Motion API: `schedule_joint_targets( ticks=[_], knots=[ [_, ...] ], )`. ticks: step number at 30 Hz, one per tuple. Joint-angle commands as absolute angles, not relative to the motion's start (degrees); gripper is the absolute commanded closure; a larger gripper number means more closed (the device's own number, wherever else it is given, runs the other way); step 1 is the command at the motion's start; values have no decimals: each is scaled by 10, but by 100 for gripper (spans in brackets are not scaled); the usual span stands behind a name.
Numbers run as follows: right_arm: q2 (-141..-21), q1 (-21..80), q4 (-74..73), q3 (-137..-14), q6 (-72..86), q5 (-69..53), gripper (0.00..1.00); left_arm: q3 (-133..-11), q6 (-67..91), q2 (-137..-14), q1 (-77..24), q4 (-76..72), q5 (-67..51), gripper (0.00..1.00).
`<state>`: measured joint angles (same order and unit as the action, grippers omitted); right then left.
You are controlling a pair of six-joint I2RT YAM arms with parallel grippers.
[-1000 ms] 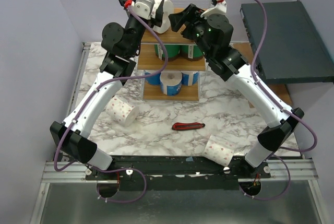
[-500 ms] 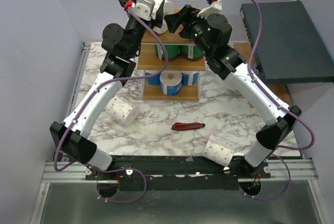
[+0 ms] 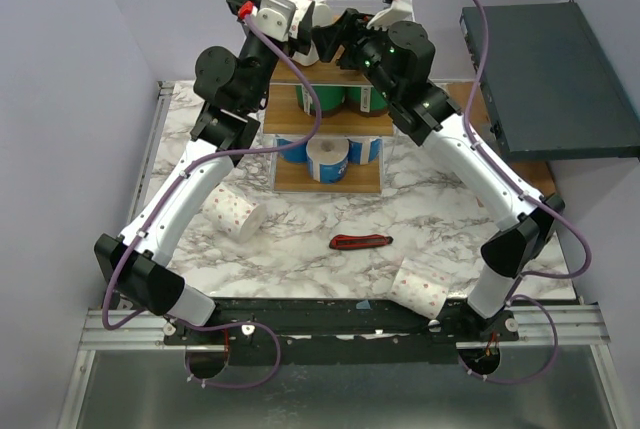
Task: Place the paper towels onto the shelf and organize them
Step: Place the paper towel on the shelf, then pick up the paper towel from the shelf.
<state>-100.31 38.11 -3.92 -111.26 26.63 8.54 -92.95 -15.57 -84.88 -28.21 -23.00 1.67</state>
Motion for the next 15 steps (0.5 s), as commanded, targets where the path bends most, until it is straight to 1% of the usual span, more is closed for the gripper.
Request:
schedule_joint_targets(
  ticks=[1,3,10,15],
  knots=[
    [-1017,376,-37,-1114,246,50,35,-916,-160,-831,-276,-237,20,22],
    [-1015,376,-32,-1110,245,43,39,-914,-160,-830,-276,-238,20,22],
    [-998,376,-32,-1104,250,35,59,-914,-160,-824,-276,-240,19,22],
    [-975,376,-43,-1097,263,32,70,-908,-147,-809,-276,-250,22,21]
  ],
)
